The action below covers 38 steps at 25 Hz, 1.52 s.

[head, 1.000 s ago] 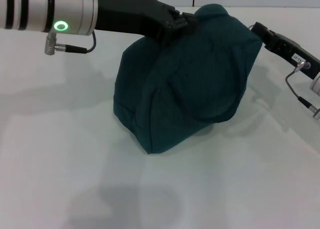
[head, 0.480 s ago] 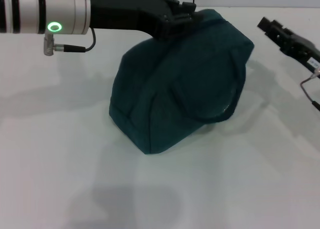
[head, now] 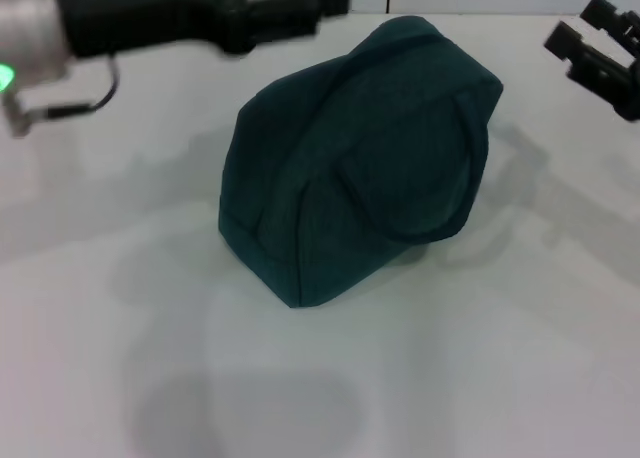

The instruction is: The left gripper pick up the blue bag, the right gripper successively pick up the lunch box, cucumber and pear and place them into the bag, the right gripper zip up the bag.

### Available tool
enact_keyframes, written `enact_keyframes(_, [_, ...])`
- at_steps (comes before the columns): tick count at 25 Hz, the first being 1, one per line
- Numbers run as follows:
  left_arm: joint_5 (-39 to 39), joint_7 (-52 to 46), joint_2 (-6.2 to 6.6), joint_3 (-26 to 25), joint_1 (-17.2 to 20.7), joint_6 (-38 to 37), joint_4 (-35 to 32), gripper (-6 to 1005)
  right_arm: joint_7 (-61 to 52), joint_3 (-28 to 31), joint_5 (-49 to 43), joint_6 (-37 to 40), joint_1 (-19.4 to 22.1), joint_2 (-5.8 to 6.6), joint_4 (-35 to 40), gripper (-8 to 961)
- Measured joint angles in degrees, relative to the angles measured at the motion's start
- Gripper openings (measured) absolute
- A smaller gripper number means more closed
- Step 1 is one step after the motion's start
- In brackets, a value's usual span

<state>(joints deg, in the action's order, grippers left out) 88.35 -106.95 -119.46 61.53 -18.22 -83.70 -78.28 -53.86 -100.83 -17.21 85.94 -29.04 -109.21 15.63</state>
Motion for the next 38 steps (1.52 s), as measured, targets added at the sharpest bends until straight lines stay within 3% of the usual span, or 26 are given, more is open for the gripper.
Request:
enact_keyframes(4, [-2.5, 9.23, 0.13, -3.7, 3.77, -9.25, 6.58, 622, 3.73, -0.03, -8.43, 10.76, 0.74, 2.9, 0.13, 865])
enact_keyframes(8, [2.13, 17.3, 0.22, -5.78, 7.59, -14.64, 14.26, 820, 5.61, -0.04, -16.19, 14.51, 2.21, 3.66, 1.02, 860])
enact_keyframes(9, [3.42, 18.49, 0.19, -5.81, 8.33, -14.83, 15.38, 869, 6.07, -0.04, -18.58, 14.52, 2.8, 3.45, 1.24, 859])
enact_keyframes(12, [7.61, 23.02, 0.18, -6.02, 10.14, -14.75, 19.61, 867, 6.91, -0.08, -23.07, 12.77, 3.97, 2.33, 1.33, 859])
enact_keyframes(18, [15.55, 32.76, -0.04, -10.49, 11.34, -12.6, 30.33, 865, 10.64, -0.23, -29.47, 2.05, 7.04, -1.9, 0.04, 860])
enact_keyframes(24, [17.27, 40.66, -0.14, -14.43, 11.88, -11.48, 35.42, 864, 13.05, -0.42, -33.13, -6.21, 7.96, -4.69, -0.56, 859])
enact_keyframes(29, [17.36, 42.41, -0.13, -14.82, 12.41, -11.46, 36.49, 862, 13.48, -0.42, -33.48, -8.41, 8.42, -5.52, -0.66, 859])
enact_keyframes(38, [16.96, 43.38, -0.2, -14.85, 12.63, -12.34, 36.92, 861, 13.62, -0.04, -32.89, -8.31, 8.88, -5.66, -0.7, 859])
